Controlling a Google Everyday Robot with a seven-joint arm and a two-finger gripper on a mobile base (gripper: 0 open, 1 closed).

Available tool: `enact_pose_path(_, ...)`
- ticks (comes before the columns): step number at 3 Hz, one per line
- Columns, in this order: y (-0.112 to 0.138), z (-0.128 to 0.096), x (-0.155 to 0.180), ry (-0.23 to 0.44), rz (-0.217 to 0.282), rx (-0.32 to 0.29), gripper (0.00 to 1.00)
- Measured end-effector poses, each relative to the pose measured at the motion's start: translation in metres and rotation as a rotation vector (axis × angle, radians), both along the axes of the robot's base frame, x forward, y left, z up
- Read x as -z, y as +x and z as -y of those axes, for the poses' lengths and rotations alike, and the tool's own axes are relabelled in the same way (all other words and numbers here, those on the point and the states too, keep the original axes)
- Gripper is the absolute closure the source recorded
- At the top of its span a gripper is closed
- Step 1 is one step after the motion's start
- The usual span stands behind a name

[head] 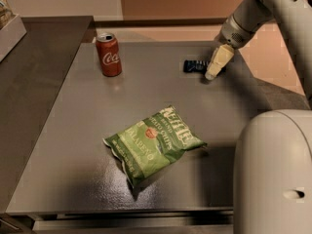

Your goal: Move rxbar blueberry near green jalapeno chip bag

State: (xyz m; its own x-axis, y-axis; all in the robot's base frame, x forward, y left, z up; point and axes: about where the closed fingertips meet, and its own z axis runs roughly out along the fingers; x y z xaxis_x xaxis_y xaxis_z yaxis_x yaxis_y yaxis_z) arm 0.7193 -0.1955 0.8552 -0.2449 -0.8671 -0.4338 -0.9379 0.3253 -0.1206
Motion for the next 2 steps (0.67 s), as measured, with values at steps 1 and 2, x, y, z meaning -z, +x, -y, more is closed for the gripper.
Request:
enact_pose_path(1,-0.0038,0.0019,0.006,-0.003,-0.019,-0.005,0.0)
enact_pose_path(2,-0.0074,0.0016,0.0153,-0.007,-0.044,-0.013,0.0)
